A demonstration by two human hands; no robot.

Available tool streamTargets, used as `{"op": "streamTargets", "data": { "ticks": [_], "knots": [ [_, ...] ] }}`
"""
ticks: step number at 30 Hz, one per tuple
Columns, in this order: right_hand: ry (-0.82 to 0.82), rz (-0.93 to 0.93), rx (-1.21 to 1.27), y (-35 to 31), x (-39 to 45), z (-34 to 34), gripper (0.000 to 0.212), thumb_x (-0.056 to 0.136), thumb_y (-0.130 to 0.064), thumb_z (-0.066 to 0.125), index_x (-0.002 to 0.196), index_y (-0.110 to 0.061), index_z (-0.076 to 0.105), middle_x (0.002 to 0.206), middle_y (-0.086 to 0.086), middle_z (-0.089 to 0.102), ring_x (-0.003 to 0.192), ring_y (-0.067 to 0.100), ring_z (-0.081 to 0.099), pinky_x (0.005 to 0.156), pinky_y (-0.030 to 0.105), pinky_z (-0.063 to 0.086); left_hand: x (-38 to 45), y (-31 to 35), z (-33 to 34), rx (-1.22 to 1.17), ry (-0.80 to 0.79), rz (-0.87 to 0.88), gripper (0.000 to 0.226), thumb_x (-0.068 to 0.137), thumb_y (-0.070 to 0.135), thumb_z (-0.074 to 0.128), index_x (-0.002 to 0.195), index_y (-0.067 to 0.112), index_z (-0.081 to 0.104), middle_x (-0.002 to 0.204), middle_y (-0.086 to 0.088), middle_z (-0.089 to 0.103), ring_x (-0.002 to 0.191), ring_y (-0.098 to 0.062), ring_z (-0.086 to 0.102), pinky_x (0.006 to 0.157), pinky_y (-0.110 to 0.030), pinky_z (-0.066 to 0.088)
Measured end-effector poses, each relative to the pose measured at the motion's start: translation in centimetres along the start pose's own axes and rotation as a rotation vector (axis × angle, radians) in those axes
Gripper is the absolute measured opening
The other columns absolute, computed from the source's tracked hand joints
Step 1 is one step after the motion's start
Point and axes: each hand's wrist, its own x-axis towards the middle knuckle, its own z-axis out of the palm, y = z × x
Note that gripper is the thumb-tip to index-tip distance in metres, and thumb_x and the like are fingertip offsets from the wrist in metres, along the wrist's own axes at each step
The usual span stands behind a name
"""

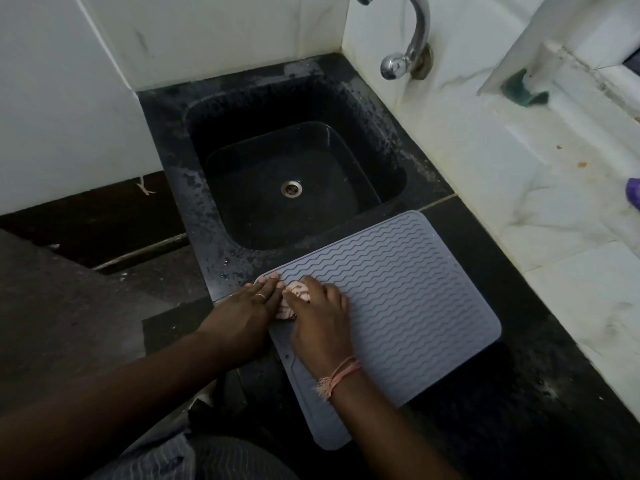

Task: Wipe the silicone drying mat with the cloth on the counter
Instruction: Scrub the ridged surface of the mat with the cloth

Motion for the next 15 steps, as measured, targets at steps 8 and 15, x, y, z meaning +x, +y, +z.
{"op": "streamTargets", "data": {
  "ticks": [8, 15],
  "knots": [
    [0.09, 0.26, -0.01, 11.1, 4.1, -3.9, 0.044, 0.084, -0.017, 0.069, 0.125, -0.034, 0.072, 0.139, 0.0, 0.055, 0.118, 0.029, 0.05, 0.101, 0.046, 0.043, 0.3, -0.2, -0.4, 0.003, -0.064, -0.019, 0.097, 0.094, 0.032, 0.062, 0.164, 0.017, -0.003, 0.172, -0.007, -0.009, 0.159, -0.022, 0.004, 0.128, -0.034, 0.008],
    [0.099, 0.211, 0.035, 6.8, 3.9, -4.3, 0.043, 0.085, -0.021, 0.068, 0.127, -0.033, 0.068, 0.137, -0.001, 0.055, 0.121, 0.027, 0.048, 0.1, 0.043, 0.041, 1.0, 1.1, -1.8, -0.161, 0.036, -0.012, 0.081, 0.093, 0.013, 0.05, 0.165, 0.02, 0.012, 0.172, -0.002, 0.004, 0.158, -0.019, 0.01, 0.128, -0.034, 0.015]
  ]
}}
